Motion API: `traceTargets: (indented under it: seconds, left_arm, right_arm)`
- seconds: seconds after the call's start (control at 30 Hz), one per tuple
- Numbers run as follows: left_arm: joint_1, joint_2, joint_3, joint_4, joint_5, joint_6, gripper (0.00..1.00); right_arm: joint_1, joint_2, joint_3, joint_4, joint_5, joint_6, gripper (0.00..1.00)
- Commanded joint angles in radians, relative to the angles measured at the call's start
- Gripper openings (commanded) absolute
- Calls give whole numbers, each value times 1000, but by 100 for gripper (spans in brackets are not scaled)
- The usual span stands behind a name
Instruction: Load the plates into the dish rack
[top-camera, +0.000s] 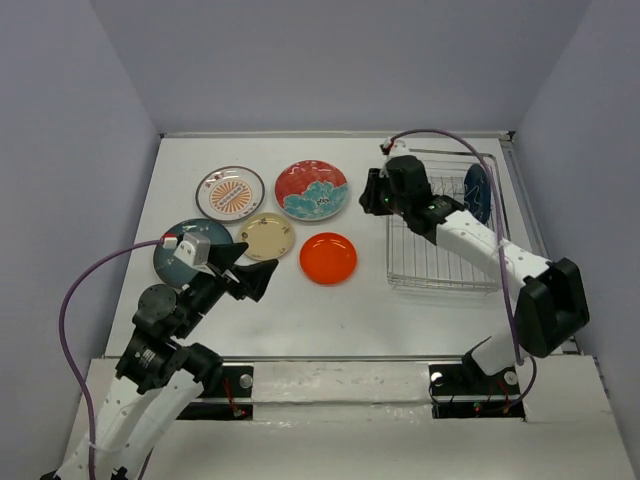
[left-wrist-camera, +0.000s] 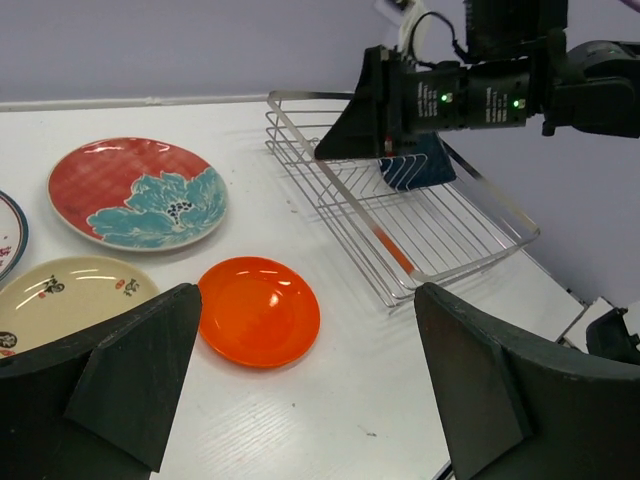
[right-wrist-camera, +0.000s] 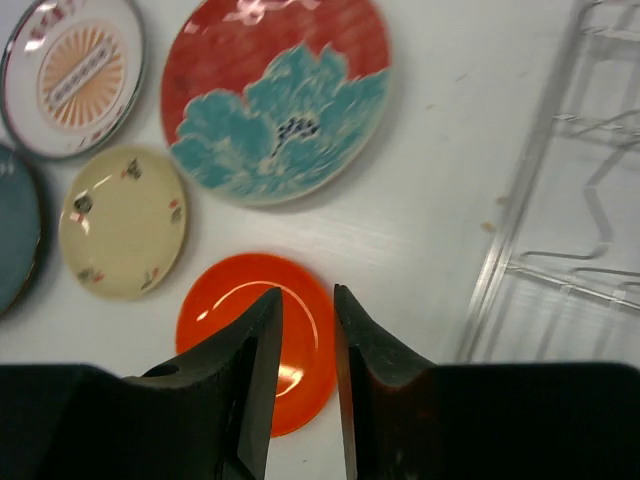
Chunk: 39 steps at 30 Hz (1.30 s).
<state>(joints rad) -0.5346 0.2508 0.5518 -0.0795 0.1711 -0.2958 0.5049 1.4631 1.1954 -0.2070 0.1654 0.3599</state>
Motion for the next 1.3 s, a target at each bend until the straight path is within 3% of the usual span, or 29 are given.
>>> traceTargets:
  seconds: [0.0,0.07,0.1,0.13,0.17,0.27,0.47,0.97,1.13,1.27]
  left_arm:
    - [8,24,23,24,-27,1,99]
    - [10,30,23,24,-27,0,99]
    - [10,33,25,24,-27,1,99]
    - [12,36,23,24,-22,1,99]
    - [15,38,23,26,-19,1,99]
    - [15,47,22,29,-5,0,99]
    - [16,42,22,29,-13,0,99]
    - [21,56,20,35,11,1,99]
    - [21,54,19,35,11,3,99]
    - [24,53,19,37,14,1,99]
  right_arm:
    - [72,94,81,20,-249,16,32]
    - [72,143,95,9,-347,-65,32]
    - [72,163,116,-32,-469,-111,34]
    - [72,187,134,-70,-512,-175,38]
    - [72,241,157,-115,-541,-200,48]
    - [72,307,222,-213,-523,-266,59]
    - [57,427,259,-232,-594,-349,63]
    - [20,603,319,-293,-589,-398,61]
    - [20,622,293,-292,-639,-400,51]
    - [20,599,250,-261,-644,-398,36]
